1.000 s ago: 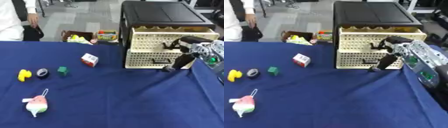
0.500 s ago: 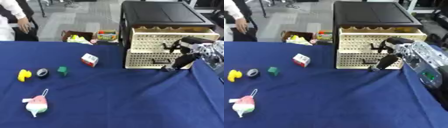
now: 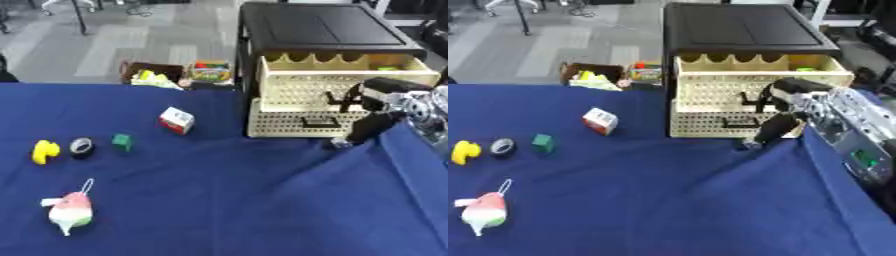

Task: Pick up objects from table and place into drawer.

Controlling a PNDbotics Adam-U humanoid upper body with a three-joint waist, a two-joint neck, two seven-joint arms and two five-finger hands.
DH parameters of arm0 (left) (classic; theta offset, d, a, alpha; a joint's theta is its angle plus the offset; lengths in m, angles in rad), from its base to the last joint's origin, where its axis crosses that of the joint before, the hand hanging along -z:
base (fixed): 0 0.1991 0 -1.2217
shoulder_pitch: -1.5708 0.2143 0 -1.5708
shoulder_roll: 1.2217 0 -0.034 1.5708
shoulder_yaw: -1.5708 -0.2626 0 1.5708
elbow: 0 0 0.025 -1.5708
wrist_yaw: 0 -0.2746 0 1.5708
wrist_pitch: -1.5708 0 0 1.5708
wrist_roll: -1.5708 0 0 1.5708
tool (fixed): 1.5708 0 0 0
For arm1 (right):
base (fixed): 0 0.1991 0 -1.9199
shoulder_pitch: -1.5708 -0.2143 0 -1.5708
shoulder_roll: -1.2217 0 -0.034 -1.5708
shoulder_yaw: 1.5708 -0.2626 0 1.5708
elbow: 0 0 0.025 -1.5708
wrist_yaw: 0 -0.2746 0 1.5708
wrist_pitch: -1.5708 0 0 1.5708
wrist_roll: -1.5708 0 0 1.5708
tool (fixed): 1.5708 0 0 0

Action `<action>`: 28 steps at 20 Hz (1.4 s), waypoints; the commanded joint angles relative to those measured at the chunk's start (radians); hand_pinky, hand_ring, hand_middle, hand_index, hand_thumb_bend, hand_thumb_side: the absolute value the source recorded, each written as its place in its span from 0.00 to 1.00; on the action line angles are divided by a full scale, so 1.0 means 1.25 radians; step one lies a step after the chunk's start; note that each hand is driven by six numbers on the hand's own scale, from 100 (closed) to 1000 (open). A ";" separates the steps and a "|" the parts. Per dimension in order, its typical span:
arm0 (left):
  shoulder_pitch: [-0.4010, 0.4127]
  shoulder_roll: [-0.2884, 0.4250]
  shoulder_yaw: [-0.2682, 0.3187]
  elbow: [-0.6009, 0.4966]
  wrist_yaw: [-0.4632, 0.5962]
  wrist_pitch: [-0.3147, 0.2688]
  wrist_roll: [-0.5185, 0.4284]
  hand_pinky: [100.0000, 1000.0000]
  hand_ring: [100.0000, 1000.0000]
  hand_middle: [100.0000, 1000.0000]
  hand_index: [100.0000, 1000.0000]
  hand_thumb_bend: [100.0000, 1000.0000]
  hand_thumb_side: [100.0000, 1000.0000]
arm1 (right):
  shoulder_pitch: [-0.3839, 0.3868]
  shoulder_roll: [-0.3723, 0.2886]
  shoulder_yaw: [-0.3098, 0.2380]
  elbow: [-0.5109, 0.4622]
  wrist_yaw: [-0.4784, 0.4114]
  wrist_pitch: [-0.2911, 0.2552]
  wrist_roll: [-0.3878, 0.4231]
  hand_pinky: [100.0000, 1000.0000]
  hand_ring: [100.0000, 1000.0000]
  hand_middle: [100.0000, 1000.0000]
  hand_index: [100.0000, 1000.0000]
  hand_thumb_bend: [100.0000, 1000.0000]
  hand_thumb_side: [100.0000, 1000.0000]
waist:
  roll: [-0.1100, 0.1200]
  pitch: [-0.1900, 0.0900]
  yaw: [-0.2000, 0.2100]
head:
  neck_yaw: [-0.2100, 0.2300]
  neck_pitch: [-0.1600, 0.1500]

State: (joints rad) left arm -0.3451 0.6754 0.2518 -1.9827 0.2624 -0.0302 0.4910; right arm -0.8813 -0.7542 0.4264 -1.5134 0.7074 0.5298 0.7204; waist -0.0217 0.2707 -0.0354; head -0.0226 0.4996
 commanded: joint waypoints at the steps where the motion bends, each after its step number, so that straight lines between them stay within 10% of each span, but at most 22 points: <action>1: -0.005 0.027 0.015 -0.014 0.003 0.000 0.005 0.33 0.43 0.49 0.80 0.09 0.67 | 0.004 -0.032 0.002 -0.028 -0.021 0.152 0.149 0.00 0.00 0.00 0.69 0.60 0.37 | 0.001 -0.017 -0.001 | 0.001 -0.003; 21: -0.004 0.030 0.018 -0.014 0.003 0.000 0.012 0.33 0.43 0.49 0.80 0.09 0.67 | 0.102 -0.070 -0.007 -0.134 -0.095 0.189 0.149 0.00 0.00 0.00 0.69 0.59 0.37 | -0.003 -0.020 -0.014 | 0.007 -0.007; 28: -0.003 0.029 0.019 -0.014 0.003 0.001 0.012 0.33 0.43 0.49 0.80 0.09 0.67 | 0.105 -0.073 -0.025 -0.171 -0.090 0.191 0.149 0.00 0.00 0.00 0.91 0.61 0.41 | -0.004 -0.021 -0.014 | 0.007 -0.006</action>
State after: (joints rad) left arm -0.3430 0.6764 0.2621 -1.9827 0.2624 -0.0280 0.5034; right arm -0.7391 -0.8154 0.4119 -1.7034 0.5972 0.5554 0.6948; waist -0.0281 0.2616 -0.0540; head -0.0153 0.4995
